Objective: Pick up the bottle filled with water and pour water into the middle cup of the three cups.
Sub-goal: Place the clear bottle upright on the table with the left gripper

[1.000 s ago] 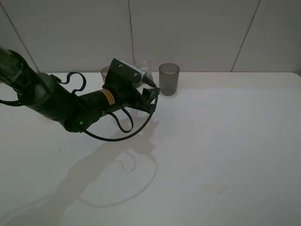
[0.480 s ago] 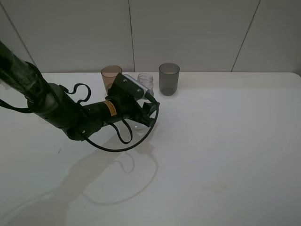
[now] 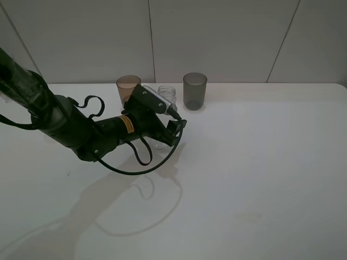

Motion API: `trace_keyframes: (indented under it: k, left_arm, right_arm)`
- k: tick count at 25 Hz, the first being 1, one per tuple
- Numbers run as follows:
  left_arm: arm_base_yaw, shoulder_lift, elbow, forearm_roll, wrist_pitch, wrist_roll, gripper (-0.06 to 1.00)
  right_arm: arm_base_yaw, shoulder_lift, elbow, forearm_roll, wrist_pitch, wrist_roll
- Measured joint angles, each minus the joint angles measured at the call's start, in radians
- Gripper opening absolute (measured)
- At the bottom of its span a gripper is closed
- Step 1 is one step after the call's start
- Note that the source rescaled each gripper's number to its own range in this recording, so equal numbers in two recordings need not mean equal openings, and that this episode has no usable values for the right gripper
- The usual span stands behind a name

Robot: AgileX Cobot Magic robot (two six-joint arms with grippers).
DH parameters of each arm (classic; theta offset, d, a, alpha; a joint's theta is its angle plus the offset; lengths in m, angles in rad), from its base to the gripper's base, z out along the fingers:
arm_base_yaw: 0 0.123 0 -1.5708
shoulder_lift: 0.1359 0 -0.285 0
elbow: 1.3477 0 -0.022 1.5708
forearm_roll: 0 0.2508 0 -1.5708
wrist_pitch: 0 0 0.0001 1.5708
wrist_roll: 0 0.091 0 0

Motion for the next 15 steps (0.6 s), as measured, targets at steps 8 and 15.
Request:
trace_keyframes:
  k: [8,15]
  left_arm:
    - [0.008,-0.111,0.002,0.001,0.003,0.029,0.98]
    - [0.032,-0.244,0.003,-0.002,0.020,0.031,1.00]
  right_arm:
    - [0.000,0.000,0.000,0.000,0.000,0.000]
    - [0.000,0.000,0.000,-0.006,0.000,0.000]
